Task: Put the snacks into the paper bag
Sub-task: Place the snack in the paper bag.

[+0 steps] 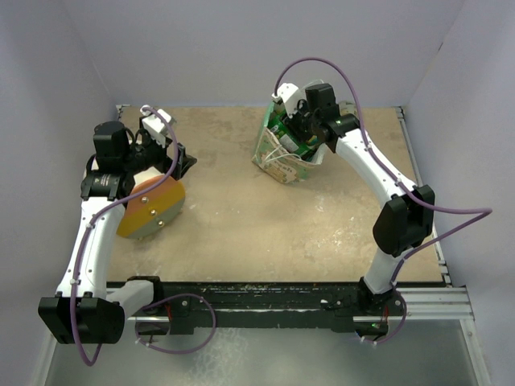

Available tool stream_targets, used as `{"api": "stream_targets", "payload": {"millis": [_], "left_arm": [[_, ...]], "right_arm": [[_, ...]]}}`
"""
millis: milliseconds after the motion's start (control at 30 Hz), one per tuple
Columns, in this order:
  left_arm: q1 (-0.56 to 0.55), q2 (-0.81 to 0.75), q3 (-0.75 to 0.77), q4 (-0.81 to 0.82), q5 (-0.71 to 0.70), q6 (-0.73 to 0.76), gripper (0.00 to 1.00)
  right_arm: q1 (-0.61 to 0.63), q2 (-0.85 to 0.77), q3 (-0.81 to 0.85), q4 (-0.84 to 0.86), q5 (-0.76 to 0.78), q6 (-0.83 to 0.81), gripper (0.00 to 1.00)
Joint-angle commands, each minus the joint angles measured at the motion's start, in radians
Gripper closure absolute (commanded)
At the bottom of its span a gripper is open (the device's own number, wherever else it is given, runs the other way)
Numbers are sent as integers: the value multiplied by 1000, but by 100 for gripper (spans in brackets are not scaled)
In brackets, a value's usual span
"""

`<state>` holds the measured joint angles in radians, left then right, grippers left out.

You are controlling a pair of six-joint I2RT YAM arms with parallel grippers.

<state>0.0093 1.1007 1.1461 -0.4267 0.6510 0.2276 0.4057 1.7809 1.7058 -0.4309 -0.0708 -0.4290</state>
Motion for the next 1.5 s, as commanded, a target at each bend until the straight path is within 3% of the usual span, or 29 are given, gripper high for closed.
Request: {"api": "stream_targets", "payload": {"millis": [0, 300, 400, 500, 800, 967, 1267, 1467], "left_arm": [[11, -13, -5, 48, 28, 2, 1], [11, -22, -9, 46, 22, 8, 1], [12, -22, -9, 44, 22, 7, 1], [14, -23, -11, 45, 24, 7, 1], [14, -27, -13, 45, 29, 8, 1], [15, -31, -16, 47, 31, 7, 1], [15, -31, -17, 48, 33, 5, 1], [15, -27, -18, 49, 37, 4, 1]], "right_arm": [[10, -16, 31, 32, 126, 37, 63], [84, -3, 1, 62, 255, 33, 62], [85, 13, 8, 26, 214, 33, 58], [84, 8, 8, -17, 72, 33, 55], [32, -23, 82, -73, -59, 48, 45], [-17, 3, 117, -128, -160, 68, 57], [-32, -8, 154, -157, -185, 61, 97], [-33, -35, 204, -180, -109, 52, 100]]}}
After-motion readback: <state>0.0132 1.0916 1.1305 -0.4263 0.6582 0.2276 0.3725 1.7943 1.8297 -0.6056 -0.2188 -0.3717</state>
